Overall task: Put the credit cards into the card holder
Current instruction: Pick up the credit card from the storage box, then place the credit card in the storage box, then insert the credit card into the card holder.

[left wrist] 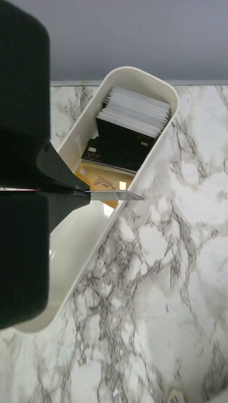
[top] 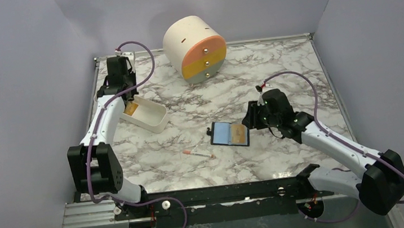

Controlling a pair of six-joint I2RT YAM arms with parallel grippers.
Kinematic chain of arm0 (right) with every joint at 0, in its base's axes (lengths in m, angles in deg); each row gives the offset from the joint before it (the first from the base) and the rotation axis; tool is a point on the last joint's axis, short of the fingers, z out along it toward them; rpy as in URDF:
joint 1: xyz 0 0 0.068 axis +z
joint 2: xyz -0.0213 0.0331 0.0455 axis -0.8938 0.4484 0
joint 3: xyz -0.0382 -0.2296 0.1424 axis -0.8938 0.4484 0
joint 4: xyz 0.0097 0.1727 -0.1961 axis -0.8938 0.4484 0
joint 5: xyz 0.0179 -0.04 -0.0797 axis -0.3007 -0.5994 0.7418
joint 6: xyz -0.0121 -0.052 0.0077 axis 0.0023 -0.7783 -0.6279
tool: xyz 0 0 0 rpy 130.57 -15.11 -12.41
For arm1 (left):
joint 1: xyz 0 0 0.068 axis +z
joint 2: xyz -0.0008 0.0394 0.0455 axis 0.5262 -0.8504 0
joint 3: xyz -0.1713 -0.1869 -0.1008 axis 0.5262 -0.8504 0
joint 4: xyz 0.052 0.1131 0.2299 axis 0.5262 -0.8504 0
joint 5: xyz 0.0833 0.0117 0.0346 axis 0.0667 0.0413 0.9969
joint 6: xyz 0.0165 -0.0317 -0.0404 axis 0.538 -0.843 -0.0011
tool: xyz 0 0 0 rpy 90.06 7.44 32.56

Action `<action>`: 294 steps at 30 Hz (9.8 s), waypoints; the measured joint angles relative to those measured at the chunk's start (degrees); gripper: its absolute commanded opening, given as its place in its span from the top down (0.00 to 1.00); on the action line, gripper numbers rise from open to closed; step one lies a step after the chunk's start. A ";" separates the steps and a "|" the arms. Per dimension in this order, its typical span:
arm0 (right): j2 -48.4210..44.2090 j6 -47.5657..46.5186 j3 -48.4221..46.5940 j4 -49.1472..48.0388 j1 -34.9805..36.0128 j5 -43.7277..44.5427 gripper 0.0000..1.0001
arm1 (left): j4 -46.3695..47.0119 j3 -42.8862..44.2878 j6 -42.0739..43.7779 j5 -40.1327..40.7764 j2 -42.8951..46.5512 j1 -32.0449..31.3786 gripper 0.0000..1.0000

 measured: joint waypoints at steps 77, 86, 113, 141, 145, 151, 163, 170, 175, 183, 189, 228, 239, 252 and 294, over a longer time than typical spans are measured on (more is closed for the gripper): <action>29.05 28.96 -9.22 -53.79 5.46 -35.82 0.99 | 20.74 -24.22 -45.55 -54.49 24.85 -2.27 1.00; 34.77 28.96 -17.42 -46.16 7.41 -30.69 0.99 | 9.77 -17.46 -34.16 -38.62 29.88 -2.23 1.00; 60.06 36.50 -53.99 -18.97 21.70 -4.07 0.99 | -6.75 -1.73 -16.59 -12.85 30.91 -4.39 1.00; 67.30 31.19 -65.61 -8.96 24.26 4.61 0.71 | -7.17 -3.72 -16.55 -13.60 30.95 -4.61 1.00; 64.26 26.95 -62.53 -8.66 24.26 5.14 0.71 | -6.71 -5.46 -16.52 -17.03 30.95 -4.76 1.00; 52.28 18.71 -51.98 -7.61 24.22 6.12 0.70 | -5.70 -10.05 -18.08 -25.22 29.81 -4.94 1.00; 28.24 10.64 -29.00 -1.49 22.10 9.86 0.70 | 8.87 -21.55 -29.57 -41.31 24.65 -8.63 1.00; 18.01 10.80 -16.83 -2.49 19.19 5.18 0.62 | 21.35 -25.24 -38.49 -46.16 22.34 -15.56 1.00; 5.16 16.37 -7.56 -12.22 17.84 -0.70 0.47 | 28.59 -27.96 -45.40 -49.51 22.16 -16.22 1.00; -0.52 26.12 -0.92 -24.22 17.84 -3.58 0.46 | 36.39 -30.67 -55.36 -53.94 22.62 -16.85 1.00; 0.13 29.29 -0.94 -26.80 17.84 -3.58 0.53 | 38.93 -30.69 -59.10 -55.25 25.49 -17.03 1.00; -1.31 22.21 1.36 -18.01 14.62 1.92 0.99 | 31.71 -36.24 -48.48 -45.59 21.55 -20.92 0.39; 4.46 19.61 3.28 -16.92 3.10 -8.09 0.99 | 25.94 -31.52 -37.48 -35.91 12.94 -25.94 0.38; 12.76 15.72 5.97 -17.88 -9.53 -26.23 0.99 | 23.26 -25.05 -31.45 -30.91 2.67 -32.04 0.37; 22.40 16.76 13.09 -29.57 -14.43 -39.50 0.99 | 24.57 -24.83 -30.69 -27.36 -8.20 -33.88 0.86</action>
